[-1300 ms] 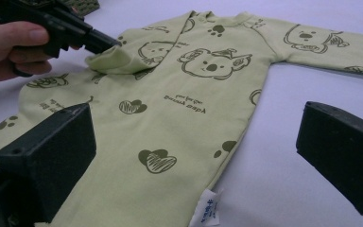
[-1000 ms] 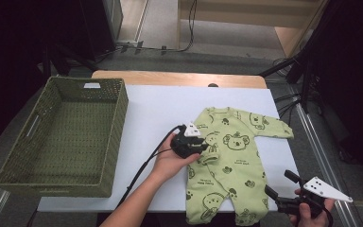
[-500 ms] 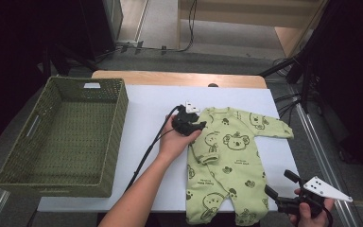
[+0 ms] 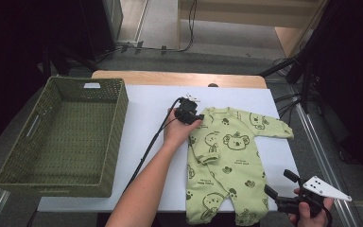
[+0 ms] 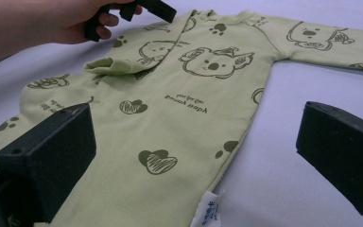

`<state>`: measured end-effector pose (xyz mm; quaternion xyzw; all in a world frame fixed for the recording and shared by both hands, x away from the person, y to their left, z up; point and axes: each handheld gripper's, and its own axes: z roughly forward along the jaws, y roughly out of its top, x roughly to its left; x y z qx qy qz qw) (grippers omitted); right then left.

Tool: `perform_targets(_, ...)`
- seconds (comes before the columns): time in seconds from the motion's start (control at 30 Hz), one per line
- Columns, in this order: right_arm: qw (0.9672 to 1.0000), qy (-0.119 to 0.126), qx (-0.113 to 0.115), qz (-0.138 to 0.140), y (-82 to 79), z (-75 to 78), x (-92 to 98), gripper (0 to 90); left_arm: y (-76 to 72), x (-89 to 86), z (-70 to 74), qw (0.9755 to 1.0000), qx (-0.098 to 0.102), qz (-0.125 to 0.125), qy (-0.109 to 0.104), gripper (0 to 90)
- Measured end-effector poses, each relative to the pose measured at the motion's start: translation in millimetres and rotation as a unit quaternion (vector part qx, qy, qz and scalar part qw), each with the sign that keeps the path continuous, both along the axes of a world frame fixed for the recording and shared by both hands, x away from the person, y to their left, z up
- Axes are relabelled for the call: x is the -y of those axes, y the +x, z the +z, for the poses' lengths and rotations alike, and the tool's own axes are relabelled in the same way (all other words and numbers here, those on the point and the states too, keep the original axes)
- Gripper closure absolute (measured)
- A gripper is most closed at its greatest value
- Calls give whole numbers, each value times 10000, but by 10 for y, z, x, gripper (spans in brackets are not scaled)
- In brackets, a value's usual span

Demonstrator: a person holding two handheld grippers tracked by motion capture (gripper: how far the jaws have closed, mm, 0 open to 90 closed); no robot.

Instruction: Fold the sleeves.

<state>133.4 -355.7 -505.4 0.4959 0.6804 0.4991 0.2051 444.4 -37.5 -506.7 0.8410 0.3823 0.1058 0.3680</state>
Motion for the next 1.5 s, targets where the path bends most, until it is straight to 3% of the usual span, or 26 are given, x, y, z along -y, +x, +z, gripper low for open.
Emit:
perform_targets(0.13,10000,2,-20,-1,5,-3,-4,0,-9,20,-22,10000,-53,24,-21,590)
perform_targets(0.33,10000,-26,-3,34,11,-1,-24,0,-30,48,-30,9997,-178,-68,-163,767)
perform_targets(0.43,10000,-33,-6,36,8,-2,-23,0,-39,44,-13,9997,-140,-170,-95,846)
perform_targets(0.73,9999,-52,-3,131,7,15,-136,0,-36,7,30,9998,-116,-175,-57,869)
perform_targets(0.93,9989,-44,-6,460,41,56,-428,0,-23,-13,48,9997,-105,-158,-131,869)
perform_targets(1.03,9982,-92,16,586,56,79,-621,66,-15,-23,51,9997,-100,-158,-167,869)
perform_targets(1.23,9965,-60,-179,811,102,77,-1000,206,-2,-29,49,9996,-109,-125,-207,869)
perform_targets(1.5,9908,-477,-497,1167,260,0,-1542,404,23,-46,54,9995,-126,-126,-249,869)
